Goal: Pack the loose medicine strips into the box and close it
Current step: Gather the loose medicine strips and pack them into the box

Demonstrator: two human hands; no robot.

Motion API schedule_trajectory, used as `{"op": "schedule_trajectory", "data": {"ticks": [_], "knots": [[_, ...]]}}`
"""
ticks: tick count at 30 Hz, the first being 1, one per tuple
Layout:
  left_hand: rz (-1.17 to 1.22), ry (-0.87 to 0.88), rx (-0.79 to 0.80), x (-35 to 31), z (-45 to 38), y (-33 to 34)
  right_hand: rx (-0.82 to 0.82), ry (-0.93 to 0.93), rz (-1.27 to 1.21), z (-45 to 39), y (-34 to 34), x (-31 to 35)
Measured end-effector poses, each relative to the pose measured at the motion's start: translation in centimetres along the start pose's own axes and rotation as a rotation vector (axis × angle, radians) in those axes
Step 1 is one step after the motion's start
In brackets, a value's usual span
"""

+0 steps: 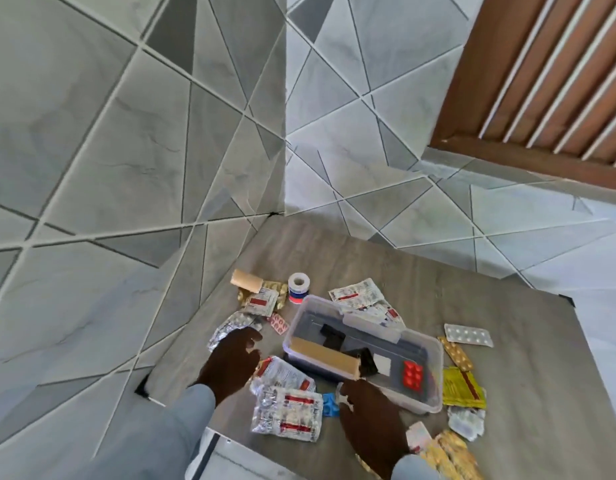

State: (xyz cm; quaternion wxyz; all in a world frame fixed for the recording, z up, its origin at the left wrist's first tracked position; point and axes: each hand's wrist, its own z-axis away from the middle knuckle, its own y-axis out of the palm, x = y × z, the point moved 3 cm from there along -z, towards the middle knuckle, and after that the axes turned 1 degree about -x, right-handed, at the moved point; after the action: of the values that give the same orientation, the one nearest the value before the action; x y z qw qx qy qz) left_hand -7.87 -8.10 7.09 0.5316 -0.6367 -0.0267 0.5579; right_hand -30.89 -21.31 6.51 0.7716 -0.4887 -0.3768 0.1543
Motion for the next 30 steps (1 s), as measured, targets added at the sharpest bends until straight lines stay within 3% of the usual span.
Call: {"op": "schedule_trajectory", "data": {"ticks": [12, 14, 19, 25, 30], "knots": [[-0.061, -0.039, 0.0, 0.2, -5.6, -1.3, -0.115, -0.114, -0.088, -10.1, -1.4, 6.6], [-0.142, 0.027, -0.045, 0.5, -6.8, -2.3, -0.116, -0.126, -0.09, -12.0, -1.8, 7.5], [-0.528, 0.402, -0.101, -1.1, -12.0, -4.2, -0.13, -0.114, -0.136, -17.8, -2.5, 9.5], [-0.766, 0.244, 0.17, -0.9, -18.2, -3.9, -0.105, 0.038, 0.017, -23.9, -2.4, 10.8], [-0.869, 0.236, 0.272, 0.3, -20.0, -2.3, 0.052, 0.138, 0.059, -26.6, 0.1, 10.7]]}}
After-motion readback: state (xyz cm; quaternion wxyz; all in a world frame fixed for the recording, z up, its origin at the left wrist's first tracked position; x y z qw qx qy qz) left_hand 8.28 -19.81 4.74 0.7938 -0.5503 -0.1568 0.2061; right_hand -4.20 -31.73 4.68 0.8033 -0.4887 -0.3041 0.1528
